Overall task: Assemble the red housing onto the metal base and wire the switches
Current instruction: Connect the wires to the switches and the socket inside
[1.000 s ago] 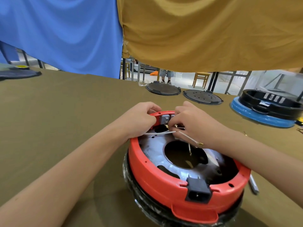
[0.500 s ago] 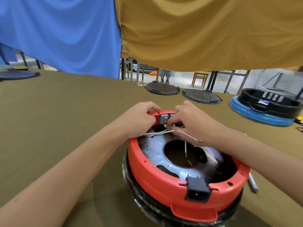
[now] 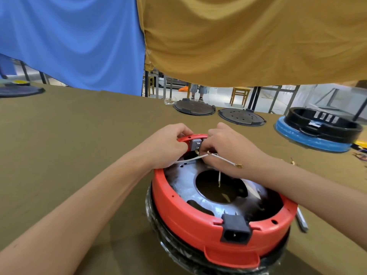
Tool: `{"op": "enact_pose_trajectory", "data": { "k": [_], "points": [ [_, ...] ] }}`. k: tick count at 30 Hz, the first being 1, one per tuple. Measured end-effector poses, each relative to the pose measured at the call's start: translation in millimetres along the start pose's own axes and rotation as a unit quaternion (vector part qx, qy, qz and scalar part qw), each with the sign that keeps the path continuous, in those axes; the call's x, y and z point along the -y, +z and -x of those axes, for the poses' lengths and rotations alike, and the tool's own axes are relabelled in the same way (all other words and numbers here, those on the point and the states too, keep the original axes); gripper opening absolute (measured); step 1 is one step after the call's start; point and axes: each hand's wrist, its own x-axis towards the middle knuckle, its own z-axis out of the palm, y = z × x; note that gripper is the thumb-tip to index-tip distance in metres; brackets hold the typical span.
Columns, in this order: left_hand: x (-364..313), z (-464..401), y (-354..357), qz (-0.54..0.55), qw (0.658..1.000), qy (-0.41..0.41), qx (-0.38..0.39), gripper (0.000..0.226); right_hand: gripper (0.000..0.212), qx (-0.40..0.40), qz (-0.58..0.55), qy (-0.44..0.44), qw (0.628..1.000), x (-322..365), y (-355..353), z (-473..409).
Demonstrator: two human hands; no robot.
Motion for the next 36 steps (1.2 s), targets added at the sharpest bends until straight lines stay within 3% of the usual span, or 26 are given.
{"op": "enact_pose_trajectory", "data": {
  "k": [10, 13, 16, 19, 26, 36],
  "points": [
    [1.4, 1.7, -1.3, -0.036, 0.999, 0.015, 0.017, 0.034, 0.014, -0.009, -0.014, 0.009, 1.000, -1.9, -4.9, 0.4],
    [1.5, 2.7, -1.2, -0.050, 0.998, 0.020, 0.022, 0.040, 0.011, -0.059, -0.071, 0.065, 0.994, -9.3, -19.7, 6.2],
    [0.3, 5.1, -1.6, -0.063, 0.996, 0.061, 0.019, 0.036, 0.007, -0.028, -0.079, 0.116, 0.990, -13.1, -25.6, 12.6],
    [-1.5, 8.7, -1.1, -0.101, 0.990, 0.090, 0.028, 0.026, 0.011, 0.006, -0.029, 0.106, 0.994, -8.3, -16.6, 14.7],
    [-5.1, 7.5, -1.8, -0.188, 0.975, 0.091, 0.080, 0.032, 0.011, 0.007, -0.031, 0.095, 0.995, -8.3, -9.6, 10.3],
    [-8.6, 7.2, -2.7, -0.203, 0.968, 0.093, 0.111, 0.028, 0.017, 0.012, -0.079, 0.073, 0.994, -8.1, -8.9, 11.3]
  ]
}}
